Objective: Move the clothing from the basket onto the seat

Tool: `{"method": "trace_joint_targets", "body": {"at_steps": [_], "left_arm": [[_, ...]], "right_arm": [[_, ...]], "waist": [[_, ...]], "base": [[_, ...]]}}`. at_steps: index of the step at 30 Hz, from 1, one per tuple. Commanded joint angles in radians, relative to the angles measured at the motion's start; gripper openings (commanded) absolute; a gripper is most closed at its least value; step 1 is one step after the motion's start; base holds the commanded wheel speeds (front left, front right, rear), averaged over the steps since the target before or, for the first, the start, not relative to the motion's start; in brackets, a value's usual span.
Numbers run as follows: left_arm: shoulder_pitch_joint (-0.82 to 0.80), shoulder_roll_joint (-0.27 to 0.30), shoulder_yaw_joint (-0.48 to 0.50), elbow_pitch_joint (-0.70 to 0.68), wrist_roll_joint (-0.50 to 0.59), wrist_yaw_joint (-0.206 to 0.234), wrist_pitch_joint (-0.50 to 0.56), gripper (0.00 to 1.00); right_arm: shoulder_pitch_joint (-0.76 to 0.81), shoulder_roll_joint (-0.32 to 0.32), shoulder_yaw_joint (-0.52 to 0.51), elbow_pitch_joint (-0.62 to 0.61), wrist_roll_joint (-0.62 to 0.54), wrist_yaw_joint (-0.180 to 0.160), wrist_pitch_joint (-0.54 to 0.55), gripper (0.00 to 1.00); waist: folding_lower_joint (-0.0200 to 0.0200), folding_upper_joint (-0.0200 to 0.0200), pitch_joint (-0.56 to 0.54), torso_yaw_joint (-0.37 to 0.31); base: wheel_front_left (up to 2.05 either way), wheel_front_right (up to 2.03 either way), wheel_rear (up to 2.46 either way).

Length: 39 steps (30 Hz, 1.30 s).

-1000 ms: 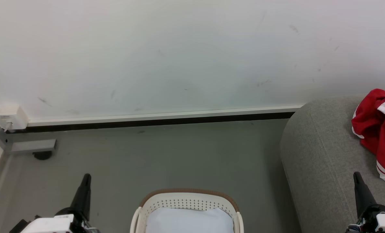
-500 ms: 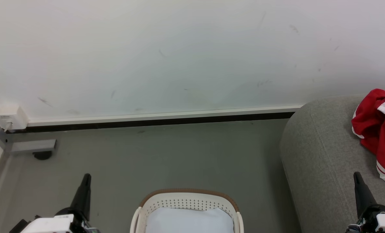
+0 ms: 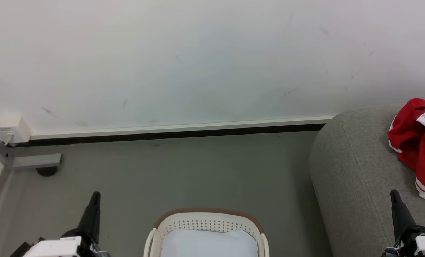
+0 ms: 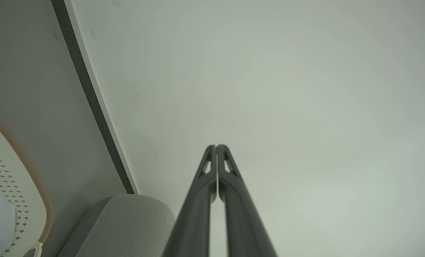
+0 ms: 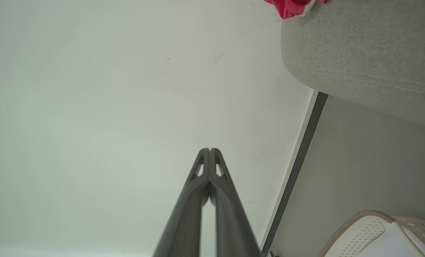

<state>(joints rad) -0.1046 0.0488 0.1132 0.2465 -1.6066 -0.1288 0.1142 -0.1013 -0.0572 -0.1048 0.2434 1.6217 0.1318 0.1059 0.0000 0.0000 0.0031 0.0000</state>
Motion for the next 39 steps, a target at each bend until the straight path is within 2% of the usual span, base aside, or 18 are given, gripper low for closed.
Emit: {"method": "trace_joint_targets", "body": {"at_steps": [1, 39], "left_arm": [[-0.008, 0.002, 0.003, -0.003, -0.012, -0.004, 0.003, 0.0], [-0.008, 0.002, 0.002, -0.003, -0.012, -0.004, 0.003, 0.0]], "right_arm": [[-0.012, 0.001, -0.003, 0.002, -0.003, -0.002, 0.005, 0.0], [-0.012, 0.004, -0.008, 0.003, -0.007, -0.002, 0.007, 0.0]], "waist": [[0.0, 0.0, 0.0, 0.0], [0.0, 0.0, 0.0, 0.0]], "base": [[0.0, 0.0, 0.0], [0.0, 0.0, 0.0]]}}
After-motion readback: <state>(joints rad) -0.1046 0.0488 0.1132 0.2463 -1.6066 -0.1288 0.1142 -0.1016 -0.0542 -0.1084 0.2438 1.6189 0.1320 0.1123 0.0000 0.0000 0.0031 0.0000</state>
